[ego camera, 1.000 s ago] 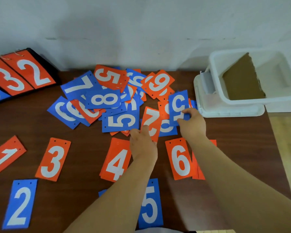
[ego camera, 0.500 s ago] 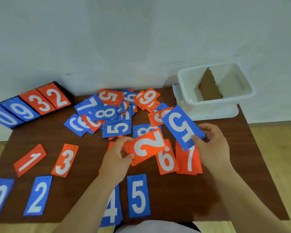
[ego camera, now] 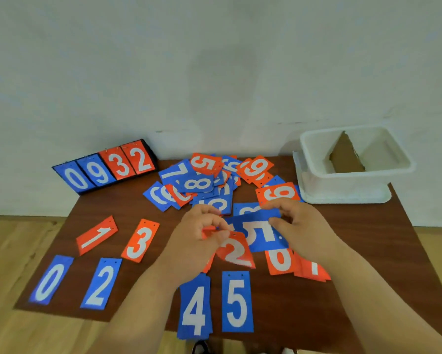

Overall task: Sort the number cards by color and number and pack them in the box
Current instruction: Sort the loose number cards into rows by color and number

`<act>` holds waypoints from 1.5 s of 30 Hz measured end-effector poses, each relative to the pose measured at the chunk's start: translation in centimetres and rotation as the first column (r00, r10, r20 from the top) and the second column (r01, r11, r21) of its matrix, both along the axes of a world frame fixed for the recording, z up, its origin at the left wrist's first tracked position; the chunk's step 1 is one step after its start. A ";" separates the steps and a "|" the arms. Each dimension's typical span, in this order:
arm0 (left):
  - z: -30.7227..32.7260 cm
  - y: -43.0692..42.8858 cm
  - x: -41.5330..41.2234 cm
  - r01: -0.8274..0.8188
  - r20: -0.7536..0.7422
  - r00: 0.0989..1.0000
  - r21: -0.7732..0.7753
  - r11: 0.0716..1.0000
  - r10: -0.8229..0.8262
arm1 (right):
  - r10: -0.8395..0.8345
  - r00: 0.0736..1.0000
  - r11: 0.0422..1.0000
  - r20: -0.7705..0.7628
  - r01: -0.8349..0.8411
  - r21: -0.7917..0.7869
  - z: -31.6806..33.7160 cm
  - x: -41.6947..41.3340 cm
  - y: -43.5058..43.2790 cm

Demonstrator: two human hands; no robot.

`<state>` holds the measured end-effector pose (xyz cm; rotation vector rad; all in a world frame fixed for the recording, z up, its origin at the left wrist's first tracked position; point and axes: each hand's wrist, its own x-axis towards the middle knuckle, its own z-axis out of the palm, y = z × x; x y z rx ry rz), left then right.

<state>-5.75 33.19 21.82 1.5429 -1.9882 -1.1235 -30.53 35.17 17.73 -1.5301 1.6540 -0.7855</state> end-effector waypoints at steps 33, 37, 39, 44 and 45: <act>-7.4 3.1 30.3 -0.638 -0.323 0.641 0.280 0.717 0.696 | -0.204 0.977 0.959 0.064 0.186 0.216 -1.7 30.5 2.4; -7.3 4.8 31.0 -0.682 -0.334 0.588 0.286 0.673 0.737 | -0.203 0.976 0.957 0.072 0.182 0.227 -2.6 30.0 2.7; -6.9 6.1 32.2 -0.700 -0.336 0.566 0.287 0.654 0.753 | -0.215 0.967 0.955 0.136 0.180 0.237 -3.1 30.2 2.5; -7.6 7.9 34.8 -0.772 -0.246 0.535 0.248 0.586 0.809 | -0.179 0.961 0.951 0.213 0.113 0.287 -5.4 32.2 3.0; -7.6 7.9 35.1 -0.773 -0.247 0.533 0.247 0.584 0.810 | -0.189 0.957 0.947 0.222 0.117 0.300 -5.6 32.7 3.2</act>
